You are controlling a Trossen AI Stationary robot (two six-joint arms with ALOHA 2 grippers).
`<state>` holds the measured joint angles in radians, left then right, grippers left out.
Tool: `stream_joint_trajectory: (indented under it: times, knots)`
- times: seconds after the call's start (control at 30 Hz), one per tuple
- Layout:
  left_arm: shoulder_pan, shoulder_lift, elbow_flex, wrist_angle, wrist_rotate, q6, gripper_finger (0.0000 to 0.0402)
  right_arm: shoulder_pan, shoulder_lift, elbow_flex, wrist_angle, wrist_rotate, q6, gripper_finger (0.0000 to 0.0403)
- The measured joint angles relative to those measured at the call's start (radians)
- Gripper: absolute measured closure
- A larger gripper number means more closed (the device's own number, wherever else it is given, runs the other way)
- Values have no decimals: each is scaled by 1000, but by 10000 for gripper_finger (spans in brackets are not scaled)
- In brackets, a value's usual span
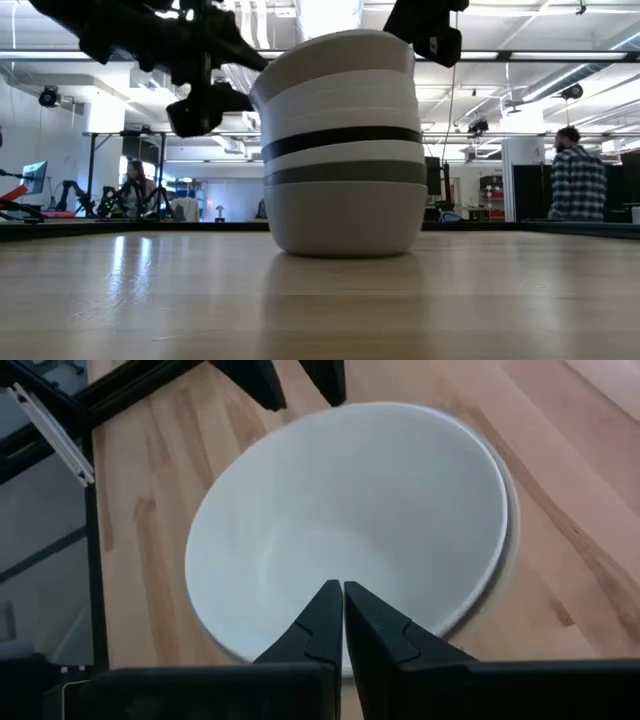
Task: Nest bowls inside each other
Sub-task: Stack the white bowl on top of the light grey bowl, then return to Home Position
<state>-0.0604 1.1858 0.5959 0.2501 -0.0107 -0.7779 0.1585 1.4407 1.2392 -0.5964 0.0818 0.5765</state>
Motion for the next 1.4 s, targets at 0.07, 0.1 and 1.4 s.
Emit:
stream_joint_trajectory:
  times: [0.07,0.1,1.4]
  knots:
    - [0,-7,20,15,0,8,205,0,-8,0,0,0,4,394]
    - [0,-15,29,17,-1,17,205,0,-13,0,2,1,5,394]
    - [22,-261,98,-101,-127,113,205,11,-102,-27,40,70,-102,394]
